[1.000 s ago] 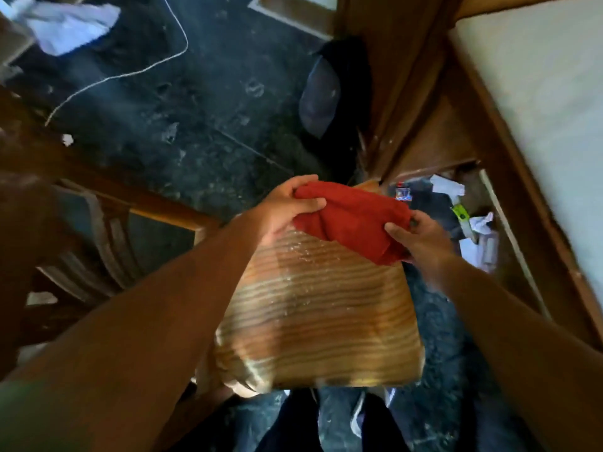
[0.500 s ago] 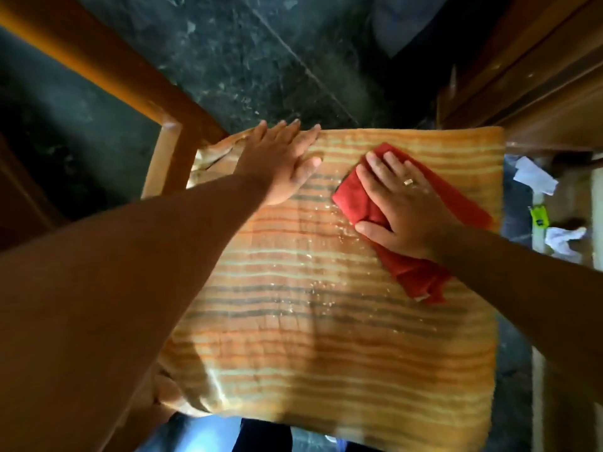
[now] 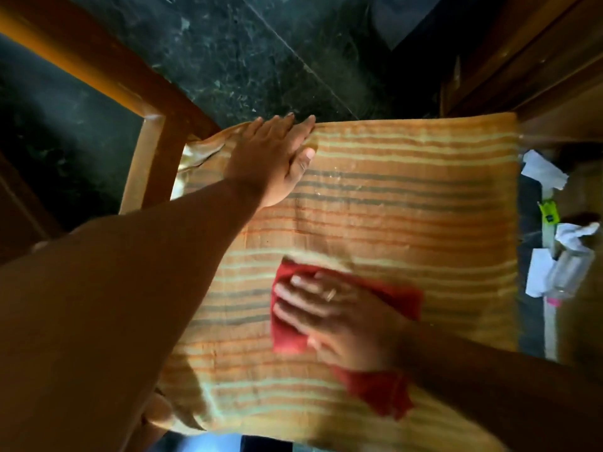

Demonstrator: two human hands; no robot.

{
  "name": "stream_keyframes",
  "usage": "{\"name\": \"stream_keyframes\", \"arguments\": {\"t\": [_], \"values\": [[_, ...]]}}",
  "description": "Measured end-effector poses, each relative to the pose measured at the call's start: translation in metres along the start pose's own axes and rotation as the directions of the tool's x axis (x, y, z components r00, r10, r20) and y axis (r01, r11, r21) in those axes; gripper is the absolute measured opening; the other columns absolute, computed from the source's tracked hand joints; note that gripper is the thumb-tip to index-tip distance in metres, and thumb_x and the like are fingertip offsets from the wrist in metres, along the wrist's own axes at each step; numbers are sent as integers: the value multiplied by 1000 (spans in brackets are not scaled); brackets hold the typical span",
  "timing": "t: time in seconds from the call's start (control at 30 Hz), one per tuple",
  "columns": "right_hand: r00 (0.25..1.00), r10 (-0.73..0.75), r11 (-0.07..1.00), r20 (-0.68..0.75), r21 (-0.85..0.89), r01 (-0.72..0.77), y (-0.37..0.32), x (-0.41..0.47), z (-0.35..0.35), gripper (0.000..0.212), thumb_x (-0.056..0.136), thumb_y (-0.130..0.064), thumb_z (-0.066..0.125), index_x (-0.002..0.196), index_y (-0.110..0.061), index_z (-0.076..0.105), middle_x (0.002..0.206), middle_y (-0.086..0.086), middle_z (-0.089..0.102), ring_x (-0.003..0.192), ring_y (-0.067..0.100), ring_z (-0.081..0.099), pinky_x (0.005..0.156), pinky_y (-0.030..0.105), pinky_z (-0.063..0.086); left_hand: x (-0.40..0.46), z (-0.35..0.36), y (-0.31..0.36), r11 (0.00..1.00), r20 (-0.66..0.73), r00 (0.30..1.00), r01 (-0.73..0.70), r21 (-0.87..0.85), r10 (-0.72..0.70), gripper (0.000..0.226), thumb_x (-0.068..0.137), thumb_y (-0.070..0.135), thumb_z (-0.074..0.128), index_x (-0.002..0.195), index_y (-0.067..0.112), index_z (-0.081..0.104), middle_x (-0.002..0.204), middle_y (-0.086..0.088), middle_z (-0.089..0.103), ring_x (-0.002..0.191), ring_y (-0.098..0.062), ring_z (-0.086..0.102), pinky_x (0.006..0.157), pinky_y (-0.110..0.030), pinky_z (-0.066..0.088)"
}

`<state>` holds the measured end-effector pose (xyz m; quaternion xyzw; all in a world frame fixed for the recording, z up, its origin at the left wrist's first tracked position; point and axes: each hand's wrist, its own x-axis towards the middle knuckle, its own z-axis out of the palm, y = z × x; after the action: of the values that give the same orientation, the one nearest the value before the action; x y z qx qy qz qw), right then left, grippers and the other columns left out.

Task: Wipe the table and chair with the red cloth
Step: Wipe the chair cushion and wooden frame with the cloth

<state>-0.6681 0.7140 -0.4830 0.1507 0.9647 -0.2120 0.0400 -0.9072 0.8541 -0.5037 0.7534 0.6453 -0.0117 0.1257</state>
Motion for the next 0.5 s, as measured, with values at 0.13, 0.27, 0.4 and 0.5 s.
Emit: {"name": "stream_keyframes", "arguments": {"t": [0.13,0.27,0.4,0.5], "values": [[872,455,858,-177,-175,-483,130,14,-62,62,93,-38,41,151,-18,35,161,12,30,146,35,30,118,51,24,-4,-5,3,1000,-18,1000,-5,2,5,57,103,47,22,156,24,24,159,-13,34,147,-34,30,119,-48,18],[634,722,653,-278,-30,-757,164,46,-90,60,96,-37,36,151,-13,36,159,16,32,146,37,29,118,50,21,-34,-11,-24,998,-36,999,-11,56,13,59,103,39,28,154,9,25,160,-19,27,149,-36,23,122,-44,14],[833,446,867,-327,-71,-493,59,72,-48,53,91,-30,53,138,-7,49,151,17,40,138,40,37,114,54,27,-45,-12,-28,999,-44,999,-3,38,5,59,102,31,30,154,3,26,161,-20,25,150,-34,23,123,-40,10],[996,-89,995,18,-53,89,-52,50,1,57,95,-43,46,146,-17,43,157,9,36,144,32,31,122,48,6,-42,-9,-26,999,-62,998,-15,32,17,61,100,31,27,154,3,28,161,-19,27,150,-33,24,123,-39,10]]}}
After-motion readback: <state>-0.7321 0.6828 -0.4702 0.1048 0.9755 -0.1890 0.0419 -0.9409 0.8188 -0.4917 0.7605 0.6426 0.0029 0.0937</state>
